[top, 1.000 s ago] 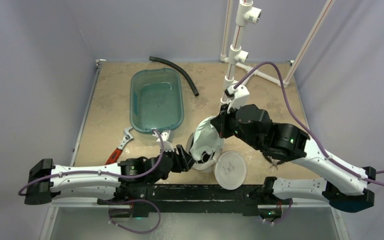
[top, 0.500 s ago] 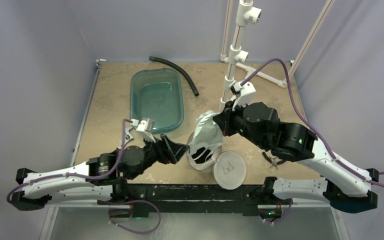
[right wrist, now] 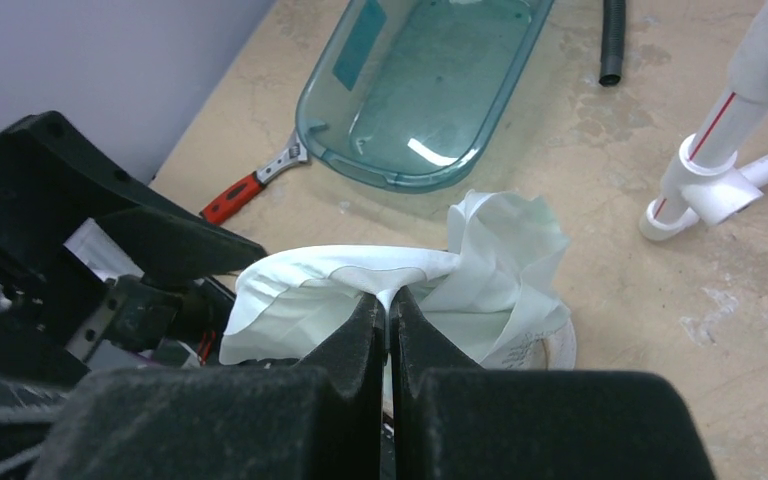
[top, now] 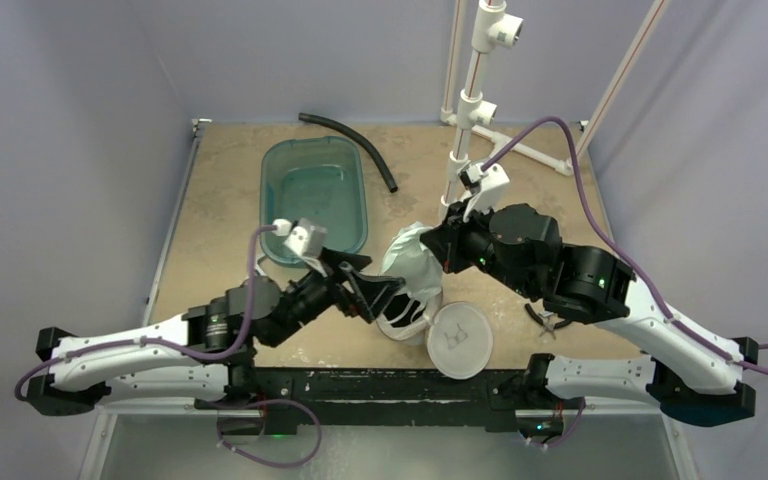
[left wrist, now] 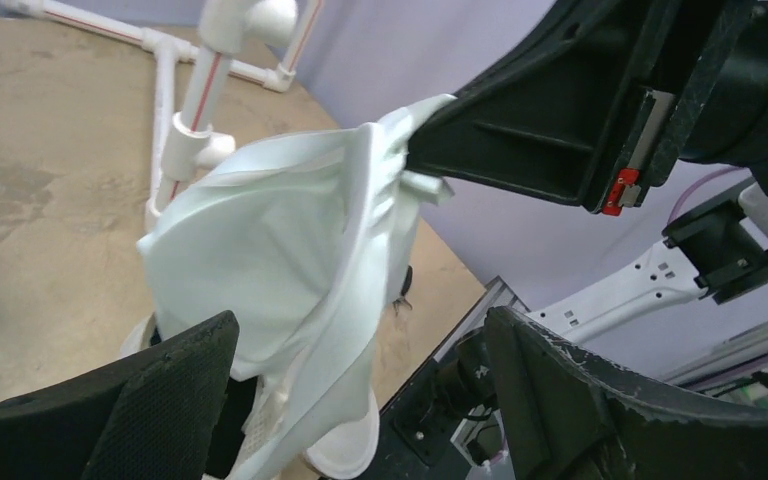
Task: Unzip the laundry bag and remove the bra
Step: Pick up the bra from the laundry bag.
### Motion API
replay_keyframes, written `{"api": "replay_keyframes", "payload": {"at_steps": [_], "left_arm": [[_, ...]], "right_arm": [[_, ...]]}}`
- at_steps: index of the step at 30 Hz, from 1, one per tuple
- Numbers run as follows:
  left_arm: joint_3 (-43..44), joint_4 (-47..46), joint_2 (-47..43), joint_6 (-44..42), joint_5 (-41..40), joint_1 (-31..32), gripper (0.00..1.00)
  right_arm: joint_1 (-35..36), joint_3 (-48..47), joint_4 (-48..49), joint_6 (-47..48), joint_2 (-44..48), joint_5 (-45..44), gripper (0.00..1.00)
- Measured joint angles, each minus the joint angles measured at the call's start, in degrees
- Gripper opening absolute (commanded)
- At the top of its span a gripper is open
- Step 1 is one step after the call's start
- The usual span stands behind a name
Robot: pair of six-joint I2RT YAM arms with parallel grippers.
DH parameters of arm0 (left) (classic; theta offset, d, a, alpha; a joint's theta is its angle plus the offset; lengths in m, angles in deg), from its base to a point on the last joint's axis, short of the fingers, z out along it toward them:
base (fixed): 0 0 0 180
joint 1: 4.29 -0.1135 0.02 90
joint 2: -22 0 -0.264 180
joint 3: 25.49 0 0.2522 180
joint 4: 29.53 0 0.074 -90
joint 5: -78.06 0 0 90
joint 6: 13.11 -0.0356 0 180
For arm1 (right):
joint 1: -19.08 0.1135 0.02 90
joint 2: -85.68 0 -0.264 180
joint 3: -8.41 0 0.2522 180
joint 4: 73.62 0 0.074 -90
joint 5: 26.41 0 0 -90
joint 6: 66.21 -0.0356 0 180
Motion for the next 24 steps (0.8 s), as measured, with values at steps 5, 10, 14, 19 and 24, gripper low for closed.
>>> {"api": "replay_keyframes", "payload": {"at_steps": [5,10,14,19,24], "left_arm": [[4.0,-2.7,9.3,-4.4,3.9,0.0,0.92],[4.3,-3.0,12.4,-6.7,4.3,0.0,0.78],[4.3,-3.9,12.5,-8.0,4.3,0.0,0.47],[4.3,-5.0,12.7,-8.6,5.2,0.0,0.04],[4.9,-5.0,12.9,-8.7,5.6,0.0,0.0]], "right_arm": [[0.0,0.0,0.5,-0.2,0.0,1.2,0.0],[0.0,0.0,0.9,-0.4,0.0,2.4,0.0],[0.0,0.0,1.3,-0.6,0.3,3.1,0.0],[0.0,0.1,1.8,-0.6,1.4,4.2,0.0],[0.0,0.1,2.6,-0.9,2.0,5.5,0.52]]}}
